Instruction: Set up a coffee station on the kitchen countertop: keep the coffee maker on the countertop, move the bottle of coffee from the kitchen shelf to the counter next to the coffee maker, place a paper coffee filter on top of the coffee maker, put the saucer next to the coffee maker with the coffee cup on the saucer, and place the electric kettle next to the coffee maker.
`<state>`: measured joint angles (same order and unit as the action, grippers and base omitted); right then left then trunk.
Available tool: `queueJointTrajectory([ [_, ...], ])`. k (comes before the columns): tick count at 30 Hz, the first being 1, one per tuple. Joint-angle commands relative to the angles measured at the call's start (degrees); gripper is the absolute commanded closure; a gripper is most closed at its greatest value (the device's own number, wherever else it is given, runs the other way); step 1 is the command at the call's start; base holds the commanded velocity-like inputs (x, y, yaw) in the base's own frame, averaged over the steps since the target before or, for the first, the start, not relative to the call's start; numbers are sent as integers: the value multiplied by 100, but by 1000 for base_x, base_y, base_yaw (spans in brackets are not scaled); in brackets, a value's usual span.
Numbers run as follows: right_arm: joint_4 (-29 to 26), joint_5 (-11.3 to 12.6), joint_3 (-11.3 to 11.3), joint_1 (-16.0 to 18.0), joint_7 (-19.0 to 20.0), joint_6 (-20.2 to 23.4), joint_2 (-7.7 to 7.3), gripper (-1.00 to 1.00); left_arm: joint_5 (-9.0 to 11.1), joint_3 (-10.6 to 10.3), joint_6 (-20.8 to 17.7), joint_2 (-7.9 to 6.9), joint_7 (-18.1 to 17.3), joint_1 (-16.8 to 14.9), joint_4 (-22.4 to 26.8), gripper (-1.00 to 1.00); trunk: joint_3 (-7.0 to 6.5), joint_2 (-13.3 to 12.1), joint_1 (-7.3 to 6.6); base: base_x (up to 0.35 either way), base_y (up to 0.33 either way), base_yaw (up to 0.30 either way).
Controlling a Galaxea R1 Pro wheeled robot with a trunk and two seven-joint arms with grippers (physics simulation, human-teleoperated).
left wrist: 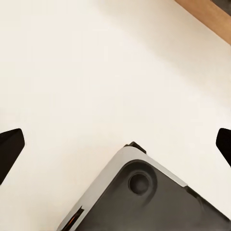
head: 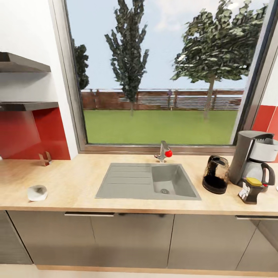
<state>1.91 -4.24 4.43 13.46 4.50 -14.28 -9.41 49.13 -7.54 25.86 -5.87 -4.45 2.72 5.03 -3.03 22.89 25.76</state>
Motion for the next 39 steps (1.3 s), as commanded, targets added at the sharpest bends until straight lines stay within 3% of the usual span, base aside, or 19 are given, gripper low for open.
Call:
queueJointTrajectory([
  [1,20,-15,41,7,-3,-37,0,-100,62,-44,7,-2,-20,7,6,-100,0,3,2,0,335,0],
  [39,20,-16,41,7,-11,-31,1,-100,-8,-38,7,-2,-16,9,6,-100,0,3,2,-34,335,0],
])
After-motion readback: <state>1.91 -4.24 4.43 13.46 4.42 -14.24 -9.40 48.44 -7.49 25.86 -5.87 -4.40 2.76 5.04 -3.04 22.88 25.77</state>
